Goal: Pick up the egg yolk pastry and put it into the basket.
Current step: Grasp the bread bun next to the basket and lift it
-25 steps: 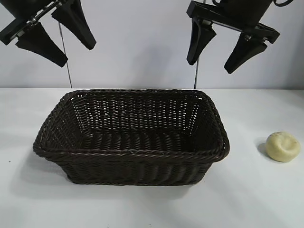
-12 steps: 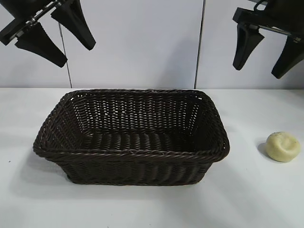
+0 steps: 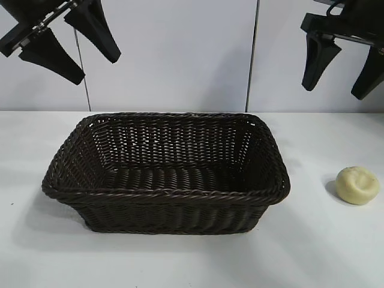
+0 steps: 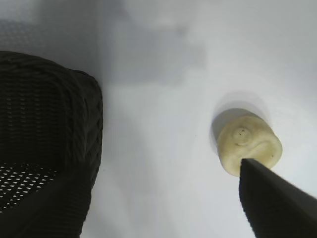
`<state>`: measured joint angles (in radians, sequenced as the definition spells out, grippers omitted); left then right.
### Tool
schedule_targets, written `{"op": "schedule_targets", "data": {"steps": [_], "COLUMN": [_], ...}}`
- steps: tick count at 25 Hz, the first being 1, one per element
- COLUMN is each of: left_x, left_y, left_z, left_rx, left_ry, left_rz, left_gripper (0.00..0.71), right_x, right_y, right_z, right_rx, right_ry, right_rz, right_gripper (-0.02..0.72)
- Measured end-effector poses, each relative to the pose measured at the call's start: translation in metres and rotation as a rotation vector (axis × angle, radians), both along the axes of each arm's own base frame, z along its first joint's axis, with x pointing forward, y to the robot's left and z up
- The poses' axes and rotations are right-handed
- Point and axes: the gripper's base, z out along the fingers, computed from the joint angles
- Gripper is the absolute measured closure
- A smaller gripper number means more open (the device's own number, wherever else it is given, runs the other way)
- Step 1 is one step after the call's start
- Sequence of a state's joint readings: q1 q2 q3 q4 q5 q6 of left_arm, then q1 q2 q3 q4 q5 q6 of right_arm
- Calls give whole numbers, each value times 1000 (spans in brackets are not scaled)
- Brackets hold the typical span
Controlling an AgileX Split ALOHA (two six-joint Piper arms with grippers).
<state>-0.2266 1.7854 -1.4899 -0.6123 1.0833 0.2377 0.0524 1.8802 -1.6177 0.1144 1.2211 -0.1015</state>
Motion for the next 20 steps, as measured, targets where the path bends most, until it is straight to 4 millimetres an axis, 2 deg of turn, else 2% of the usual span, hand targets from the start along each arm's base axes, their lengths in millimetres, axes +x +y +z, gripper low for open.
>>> {"op": "schedule_targets", "data": {"steps": [10, 20], "left_x": [1, 1], "left_y": [0, 0], "left_z": [0, 0], "left_rx": [-1, -1], "left_ry": [-9, -10], "left_rz": [6, 7], "left_gripper": [233, 233], "right_x": [-8, 8], "right_y": [-11, -14], "right_z": [-67, -113], "right_rx": [-122, -164], "right_ry": [172, 179], "right_rz": [-4, -65], "right_gripper": [114, 114]}}
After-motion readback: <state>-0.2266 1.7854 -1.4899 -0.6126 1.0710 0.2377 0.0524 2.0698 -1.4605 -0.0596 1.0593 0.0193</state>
